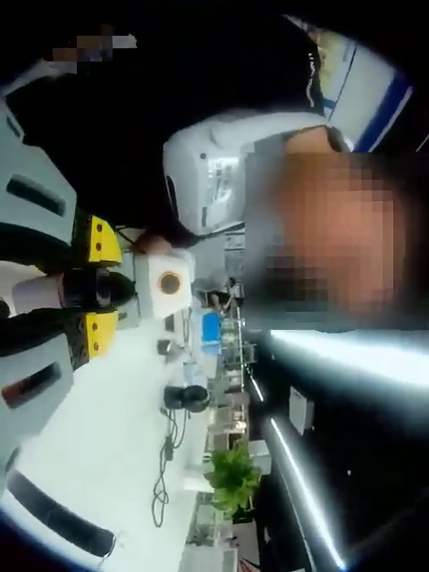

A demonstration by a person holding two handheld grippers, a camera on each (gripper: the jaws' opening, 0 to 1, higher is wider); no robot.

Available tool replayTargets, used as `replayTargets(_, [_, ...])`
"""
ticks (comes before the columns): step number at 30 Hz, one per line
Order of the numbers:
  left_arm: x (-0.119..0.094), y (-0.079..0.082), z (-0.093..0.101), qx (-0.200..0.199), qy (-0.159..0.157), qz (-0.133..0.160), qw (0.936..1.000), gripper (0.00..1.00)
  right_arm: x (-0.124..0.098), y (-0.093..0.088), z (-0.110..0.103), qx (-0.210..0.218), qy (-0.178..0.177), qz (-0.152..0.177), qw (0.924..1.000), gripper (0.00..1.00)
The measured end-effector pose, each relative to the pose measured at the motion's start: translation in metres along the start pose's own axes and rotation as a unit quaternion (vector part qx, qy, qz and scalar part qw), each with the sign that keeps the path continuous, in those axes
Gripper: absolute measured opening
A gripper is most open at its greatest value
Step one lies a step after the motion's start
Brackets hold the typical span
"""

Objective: Pick up cosmetic bottle twist off cap place on table pick up cap screw tight cap place on table

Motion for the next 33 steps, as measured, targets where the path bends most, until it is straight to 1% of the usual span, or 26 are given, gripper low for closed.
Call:
replayTargets(2, [-0.001, 0.002, -0.004, 0.000, 0.009, 0.003, 1.0000, 0.07, 0.001, -0.002, 0.002, 0.019, -0.017, 0.001, 0.9997, 0.25])
replayTargets(3, [-0.001, 0.001, -0.007, 0.005, 0.016, 0.002, 0.9999, 0.07, 0.002, -0.001, 0.001, 0.019, -0.016, 0.005, 0.9997, 0.27])
replayTargets(4, [-0.002, 0.000, -0.009, 0.011, 0.023, -0.002, 0.9997, 0.07, 0.003, 0.001, 0.003, 0.021, -0.026, 0.016, 0.9993, 0.28])
replayTargets(6, [-0.003, 0.001, -0.017, 0.025, 0.041, -0.002, 0.9988, 0.07, 0.004, 0.003, 0.010, 0.011, -0.059, 0.031, 0.9977, 0.28])
replayTargets(7, [-0.004, 0.001, -0.020, 0.027, 0.050, -0.004, 0.9984, 0.07, 0.004, 0.001, 0.014, 0.007, -0.081, 0.033, 0.9961, 0.29])
replayTargets(9, [-0.007, 0.001, -0.032, 0.028, 0.080, -0.006, 0.9964, 0.07, 0.005, -0.002, 0.023, -0.004, -0.130, 0.038, 0.9908, 0.29])
replayTargets(10, [-0.008, 0.003, -0.035, 0.031, 0.088, -0.004, 0.9957, 0.07, 0.005, -0.001, 0.025, 0.010, -0.153, 0.049, 0.9870, 0.30])
replayTargets(12, [-0.011, 0.007, -0.044, 0.053, 0.112, 0.003, 0.9923, 0.07, 0.004, 0.008, 0.026, 0.042, -0.184, 0.092, 0.9778, 0.35])
replayTargets(13, [-0.011, 0.005, -0.045, 0.057, 0.113, -0.002, 0.9919, 0.07, 0.001, 0.013, 0.029, 0.047, -0.203, 0.107, 0.9722, 0.35])
replayTargets(14, [-0.011, 0.004, -0.046, 0.061, 0.117, -0.007, 0.9912, 0.07, -0.003, 0.016, 0.034, 0.038, -0.235, 0.116, 0.9644, 0.33])
replayTargets(16, [-0.012, 0.002, -0.049, 0.060, 0.124, -0.011, 0.9904, 0.07, -0.007, 0.014, 0.042, 0.005, -0.298, 0.101, 0.9492, 0.27])
replayTargets(17, [-0.013, 0.002, -0.051, 0.063, 0.131, -0.013, 0.9893, 0.07, -0.007, 0.014, 0.044, -0.012, -0.324, 0.095, 0.9411, 0.27])
replayTargets(18, [-0.013, 0.002, -0.052, 0.063, 0.135, -0.012, 0.9888, 0.07, -0.007, 0.012, 0.045, -0.022, -0.343, 0.088, 0.9349, 0.27])
replayTargets(19, [-0.014, 0.002, -0.055, 0.059, 0.142, -0.012, 0.9880, 0.07, -0.002, 0.014, 0.041, -0.034, -0.350, 0.091, 0.9317, 0.27])
replayTargets(20, [-0.014, 0.001, -0.057, 0.057, 0.145, -0.014, 0.9877, 0.07, 0.007, 0.015, 0.032, -0.021, -0.345, 0.105, 0.9323, 0.28])
replayTargets(21, [-0.014, -0.001, -0.058, 0.056, 0.148, -0.017, 0.9873, 0.07, 0.012, 0.021, 0.028, -0.014, -0.346, 0.130, 0.9291, 0.29])
replayTargets(22, [-0.015, -0.001, -0.059, 0.056, 0.150, -0.017, 0.9870, 0.07, 0.013, 0.023, 0.026, -0.005, -0.354, 0.142, 0.9245, 0.30])
replayTargets(23, [-0.015, 0.000, -0.058, 0.052, 0.148, -0.014, 0.9875, 0.07, 0.014, 0.025, 0.025, -0.016, -0.364, 0.144, 0.9200, 0.30])
replayTargets(24, [-0.014, 0.000, -0.058, 0.051, 0.148, -0.012, 0.9877, 0.07, 0.012, 0.027, 0.027, -0.032, -0.384, 0.140, 0.9121, 0.29])
replayTargets(26, [-0.014, 0.001, -0.057, 0.051, 0.145, -0.011, 0.9881, 0.07, 0.006, 0.027, 0.032, -0.052, -0.427, 0.132, 0.8929, 0.27])
replayTargets(27, [-0.013, -0.001, -0.056, 0.055, 0.143, -0.013, 0.9881, 0.07, 0.002, 0.024, 0.036, -0.058, -0.452, 0.124, 0.8815, 0.26])
replayTargets(28, [-0.013, -0.001, -0.056, 0.064, 0.139, -0.014, 0.9880, 0.07, 0.001, 0.021, 0.037, -0.066, -0.461, 0.112, 0.8777, 0.25])
replayTargets(29, [-0.013, 0.000, -0.056, 0.063, 0.138, -0.011, 0.9883, 0.07, 0.001, 0.018, 0.037, -0.083, -0.469, 0.099, 0.8736, 0.25])
replayTargets(30, [-0.012, 0.000, -0.057, 0.063, 0.137, -0.009, 0.9885, 0.07, 0.000, 0.012, 0.038, -0.080, -0.479, 0.085, 0.8701, 0.25])
replayTargets(31, [-0.012, 0.000, -0.057, 0.062, 0.136, -0.008, 0.9887, 0.07, 0.003, 0.010, 0.036, -0.082, -0.477, 0.088, 0.8707, 0.25])
replayTargets(33, [-0.012, -0.002, -0.056, 0.065, 0.134, -0.012, 0.9888, 0.07, 0.004, 0.004, 0.035, -0.086, -0.481, 0.076, 0.8689, 0.25])
Point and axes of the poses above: the point that each gripper's makers call its tool centre point, and the gripper's own axes: x roughly forward along the fingers, z roughly to its right, y roughly out of its top, the point moved 1 cm from there along -x, roughly backward along the fingers, and after that the axes turned 9 degrees about z, right-handed, at the moved point
